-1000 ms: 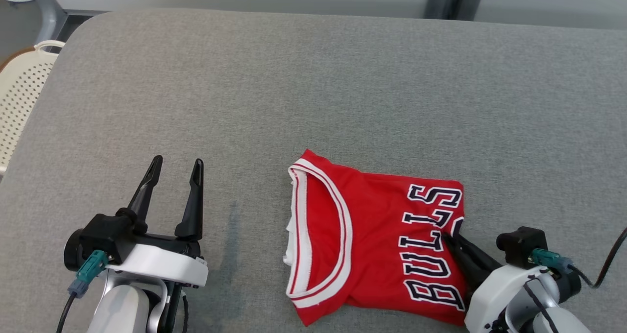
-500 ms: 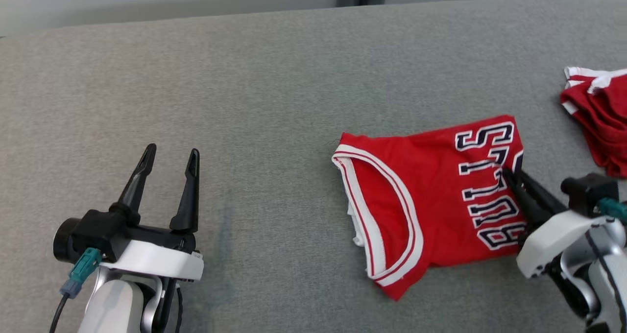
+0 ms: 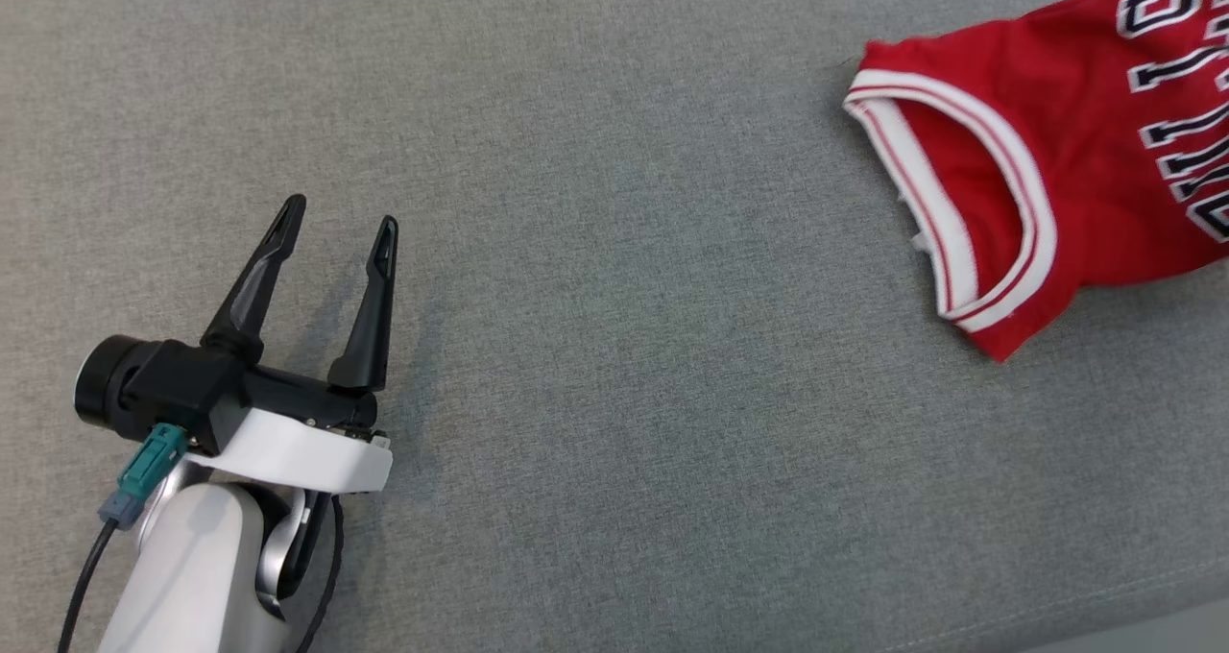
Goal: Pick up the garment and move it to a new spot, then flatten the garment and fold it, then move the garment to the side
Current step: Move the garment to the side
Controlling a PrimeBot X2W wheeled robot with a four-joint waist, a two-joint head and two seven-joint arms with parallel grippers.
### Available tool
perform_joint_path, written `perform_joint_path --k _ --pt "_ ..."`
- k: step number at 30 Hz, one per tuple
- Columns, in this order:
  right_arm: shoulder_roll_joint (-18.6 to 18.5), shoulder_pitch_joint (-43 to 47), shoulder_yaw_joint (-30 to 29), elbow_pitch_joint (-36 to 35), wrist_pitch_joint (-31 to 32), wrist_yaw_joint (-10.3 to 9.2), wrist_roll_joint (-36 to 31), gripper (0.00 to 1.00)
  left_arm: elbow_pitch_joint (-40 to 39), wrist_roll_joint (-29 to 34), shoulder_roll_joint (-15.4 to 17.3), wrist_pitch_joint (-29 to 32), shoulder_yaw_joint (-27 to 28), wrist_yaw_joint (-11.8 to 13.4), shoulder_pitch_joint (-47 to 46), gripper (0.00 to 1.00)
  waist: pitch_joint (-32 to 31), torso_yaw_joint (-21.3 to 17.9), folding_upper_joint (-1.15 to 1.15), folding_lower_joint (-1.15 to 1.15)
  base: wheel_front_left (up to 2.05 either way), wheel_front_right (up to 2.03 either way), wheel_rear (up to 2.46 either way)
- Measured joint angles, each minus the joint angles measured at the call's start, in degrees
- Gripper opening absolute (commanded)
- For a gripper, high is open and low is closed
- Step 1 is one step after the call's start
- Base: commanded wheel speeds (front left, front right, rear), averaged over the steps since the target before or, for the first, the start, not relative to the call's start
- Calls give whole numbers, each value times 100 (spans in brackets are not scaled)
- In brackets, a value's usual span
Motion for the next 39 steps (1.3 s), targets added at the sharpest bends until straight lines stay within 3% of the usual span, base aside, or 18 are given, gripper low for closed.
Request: perform_joint_path --k 8,13,14,16,24,29,39 --pt "-591 -487 -610 714 -324 0 82 0 -303 105 186 191 -148 -47 -247 100 405 -30 0 0 0 0 0" --pt "-515 -846 -959 1510 -411 0 -259 0 -414 116 307 263 -186 -68 -337 100 608 -1 0 0 0 0 0" --pt "-420 -974 -1184 1946 -367 0 -437 0 -460 116 337 272 -185 -69 -387 100 672 13 0 0 0 0 0" --pt "-288 -1094 -1324 2202 -460 0 -564 100 -480 119 365 315 -182 -67 -394 100 721 22 0 0 0 0 0" --pt "115 -1206 -1701 2687 -736 0 -817 100 -561 120 437 383 -153 -7 -364 100 743 -47 0 0 0 0 0" --pt "406 -1034 -1820 2593 -780 0 -829 100 -547 105 441 389 -160 36 -292 100 630 -87 0 0 0 0 0" --pt "1296 251 -1817 738 -803 0 -865 100 -242 -90 276 163 -141 157 -80 100 138 -54 0 0 0 0 0"
